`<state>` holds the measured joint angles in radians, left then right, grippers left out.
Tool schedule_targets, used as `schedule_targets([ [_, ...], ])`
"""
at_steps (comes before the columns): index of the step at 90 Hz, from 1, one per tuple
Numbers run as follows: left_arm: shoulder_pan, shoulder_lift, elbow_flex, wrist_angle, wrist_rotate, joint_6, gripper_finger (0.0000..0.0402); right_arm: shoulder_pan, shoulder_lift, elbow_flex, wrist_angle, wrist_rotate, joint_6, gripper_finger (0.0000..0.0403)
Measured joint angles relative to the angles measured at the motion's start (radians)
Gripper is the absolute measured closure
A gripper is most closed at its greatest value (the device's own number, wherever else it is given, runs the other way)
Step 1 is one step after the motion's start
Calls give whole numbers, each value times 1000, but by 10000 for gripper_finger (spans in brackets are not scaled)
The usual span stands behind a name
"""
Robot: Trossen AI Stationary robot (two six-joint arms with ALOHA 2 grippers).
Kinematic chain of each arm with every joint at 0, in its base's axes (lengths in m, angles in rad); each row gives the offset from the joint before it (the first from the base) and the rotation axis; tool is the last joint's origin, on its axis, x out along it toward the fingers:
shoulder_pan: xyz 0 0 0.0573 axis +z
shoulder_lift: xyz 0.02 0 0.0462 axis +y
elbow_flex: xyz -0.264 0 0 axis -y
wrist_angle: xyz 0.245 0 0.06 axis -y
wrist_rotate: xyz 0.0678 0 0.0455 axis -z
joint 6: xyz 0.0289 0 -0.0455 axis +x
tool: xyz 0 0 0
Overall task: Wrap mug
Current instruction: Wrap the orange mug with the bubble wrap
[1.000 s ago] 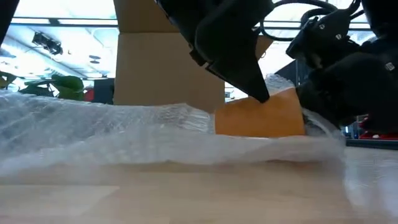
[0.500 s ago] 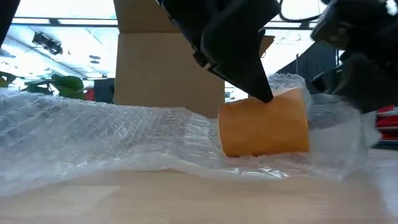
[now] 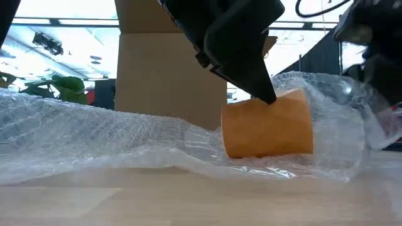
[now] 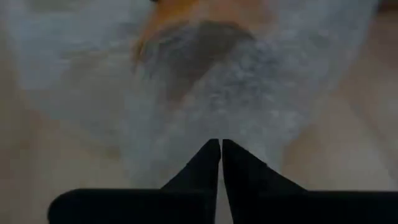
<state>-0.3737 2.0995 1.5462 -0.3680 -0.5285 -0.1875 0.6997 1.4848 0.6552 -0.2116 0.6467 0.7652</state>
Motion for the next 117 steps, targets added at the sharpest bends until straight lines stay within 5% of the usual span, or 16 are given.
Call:
schedule_targets([
  [44,1,0,-1,6,-4,1,250,-158,250,-4,631,12,-416,403],
  [72,-1,0,0,-11,-34,3,250,-152,238,-2,599,15,-436,403],
  [117,0,1,0,-14,-40,1,250,-71,19,1,205,-95,-220,403],
])
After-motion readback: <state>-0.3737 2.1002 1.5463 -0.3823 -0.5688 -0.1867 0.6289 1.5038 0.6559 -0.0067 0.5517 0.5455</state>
